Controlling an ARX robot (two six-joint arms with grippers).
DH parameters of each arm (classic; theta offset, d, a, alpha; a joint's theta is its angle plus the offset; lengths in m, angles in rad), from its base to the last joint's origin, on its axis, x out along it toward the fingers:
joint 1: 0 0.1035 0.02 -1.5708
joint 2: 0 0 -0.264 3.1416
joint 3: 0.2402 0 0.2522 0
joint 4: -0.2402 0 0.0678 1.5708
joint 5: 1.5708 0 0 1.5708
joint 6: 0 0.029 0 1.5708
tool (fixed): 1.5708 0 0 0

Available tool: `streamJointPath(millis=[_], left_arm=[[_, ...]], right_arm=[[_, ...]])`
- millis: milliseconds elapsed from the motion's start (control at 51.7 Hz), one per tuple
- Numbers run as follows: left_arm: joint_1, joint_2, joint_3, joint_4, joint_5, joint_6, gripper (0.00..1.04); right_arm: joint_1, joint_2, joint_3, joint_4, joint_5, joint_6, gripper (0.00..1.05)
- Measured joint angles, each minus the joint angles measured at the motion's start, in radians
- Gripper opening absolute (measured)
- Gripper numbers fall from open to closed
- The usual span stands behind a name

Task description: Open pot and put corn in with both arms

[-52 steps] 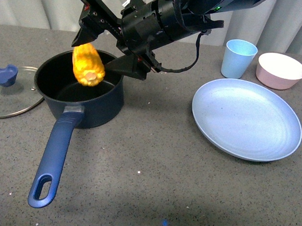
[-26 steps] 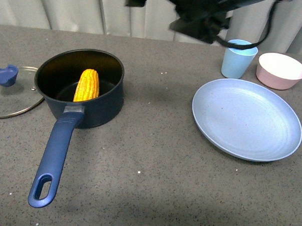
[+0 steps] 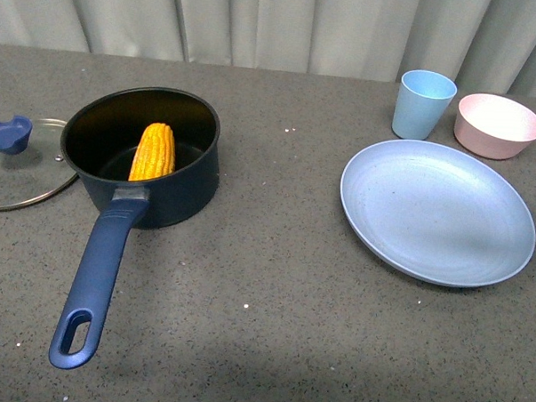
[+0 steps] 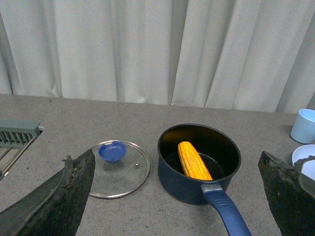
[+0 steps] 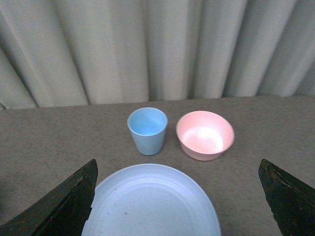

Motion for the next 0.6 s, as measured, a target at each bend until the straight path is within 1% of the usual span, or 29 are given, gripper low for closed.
streamJointPath(millis=[97, 174, 213, 271, 310, 348, 426, 523, 542, 561, 581, 600], left_arm=[[0.0, 0.0, 0.0, 0.0, 0.0, 0.0, 0.98], [0.0, 0.0, 0.0, 0.0, 0.0, 0.0, 0.98], [0.0, 0.0, 0.0, 0.0, 0.0, 0.0, 0.98], [0.0, 0.0, 0.0, 0.0, 0.0, 0.0, 0.98], [0.0, 0.0, 0.0, 0.0, 0.0, 0.0, 0.98], [0.0, 0.0, 0.0, 0.0, 0.0, 0.0, 0.98], [0.0, 0.0, 0.0, 0.0, 0.0, 0.0, 0.98], [0.0, 0.0, 0.0, 0.0, 0.0, 0.0, 0.98], [0.0, 0.0, 0.0, 0.0, 0.0, 0.0, 0.98], [0.0, 0.0, 0.0, 0.0, 0.0, 0.0, 0.98], [0.0, 0.0, 0.0, 0.0, 0.0, 0.0, 0.98], [0.0, 0.0, 0.0, 0.0, 0.0, 0.0, 0.98]], right_arm=[[-0.013, -0.111, -0.105, 0.048, 0.056, -0.026, 0.96], [-0.029, -0.269, -0.237, 0.1, 0.141, -0.08, 0.96], [-0.039, -0.335, -0.284, 0.06, 0.159, -0.082, 0.96], [-0.051, -0.42, -0.328, -0.064, 0.158, -0.053, 0.96], [-0.048, -0.49, -0.355, -0.165, 0.19, -0.026, 0.96], [-0.048, -0.545, -0.371, -0.226, 0.202, -0.009, 0.96], [-0.048, -0.588, -0.38, -0.252, 0.208, 0.005, 0.96], [-0.049, -0.6, -0.379, -0.253, 0.208, 0.013, 0.96], [-0.053, -0.597, -0.381, -0.245, 0.193, 0.011, 0.95], [-0.06, -0.589, -0.388, -0.224, 0.173, 0.007, 0.94], [-0.074, -0.575, -0.407, -0.158, 0.126, -0.003, 0.91], [-0.093, -0.568, -0.431, -0.085, 0.034, -0.019, 0.88]])
